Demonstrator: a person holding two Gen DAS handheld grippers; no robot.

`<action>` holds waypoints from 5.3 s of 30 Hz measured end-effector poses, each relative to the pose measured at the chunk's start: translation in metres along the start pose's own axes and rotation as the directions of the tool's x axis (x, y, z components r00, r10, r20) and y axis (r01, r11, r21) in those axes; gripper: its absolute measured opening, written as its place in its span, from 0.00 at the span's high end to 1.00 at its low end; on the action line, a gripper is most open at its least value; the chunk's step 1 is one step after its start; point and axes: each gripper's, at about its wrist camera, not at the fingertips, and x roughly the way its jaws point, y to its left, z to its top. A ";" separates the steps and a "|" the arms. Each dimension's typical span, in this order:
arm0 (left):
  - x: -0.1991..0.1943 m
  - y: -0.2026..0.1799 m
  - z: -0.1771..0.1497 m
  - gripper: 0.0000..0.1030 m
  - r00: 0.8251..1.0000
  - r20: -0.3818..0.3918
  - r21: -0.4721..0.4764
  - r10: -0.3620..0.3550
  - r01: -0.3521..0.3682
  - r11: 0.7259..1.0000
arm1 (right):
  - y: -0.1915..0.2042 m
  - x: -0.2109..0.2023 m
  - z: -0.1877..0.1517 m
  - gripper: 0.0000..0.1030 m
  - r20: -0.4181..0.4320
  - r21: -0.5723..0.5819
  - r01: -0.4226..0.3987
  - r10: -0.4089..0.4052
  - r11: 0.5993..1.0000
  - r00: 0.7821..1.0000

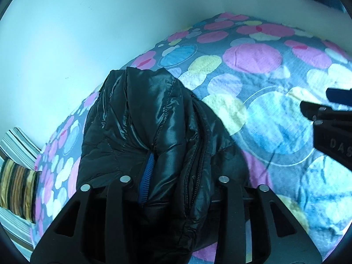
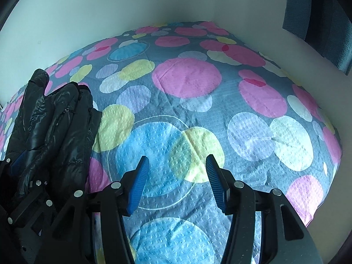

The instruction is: Fold large clothes

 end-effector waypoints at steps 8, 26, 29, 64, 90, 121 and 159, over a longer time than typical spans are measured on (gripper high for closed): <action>-0.047 0.023 0.008 0.54 0.977 0.076 -0.099 -0.199 0.206 0.974 | -0.002 -0.016 0.000 0.48 0.011 0.004 0.001 -0.001 1.000 1.000; -0.047 0.232 -0.055 0.33 0.985 0.122 -0.491 -0.122 0.167 0.855 | 0.105 -0.067 0.038 0.48 0.074 -0.150 -0.203 0.216 0.968 0.974; -0.024 0.248 -0.075 0.33 0.982 0.091 -0.556 -0.163 0.186 0.810 | 0.134 -0.067 0.043 0.48 0.066 -0.197 -0.225 0.242 0.954 0.968; 0.069 0.191 -0.065 0.31 0.929 -0.023 -0.461 -0.369 0.317 0.829 | 0.129 0.058 0.034 0.41 -0.200 -0.126 -0.281 0.254 0.951 0.946; 0.079 0.186 -0.062 0.31 0.934 -0.025 -0.445 -0.357 0.309 0.840 | 0.129 0.067 0.030 0.37 -0.188 -0.088 -0.288 0.268 0.954 0.945; 0.123 0.219 -0.044 0.36 0.931 -0.051 -0.534 -0.361 0.280 0.797 | 0.167 0.077 0.083 0.76 -0.187 -0.264 -0.246 0.201 0.932 0.962; 0.055 0.219 -0.075 0.42 0.931 0.026 -0.564 -0.363 0.314 0.764 | 0.148 0.097 0.074 0.77 -0.149 -0.178 -0.289 0.264 0.941 0.953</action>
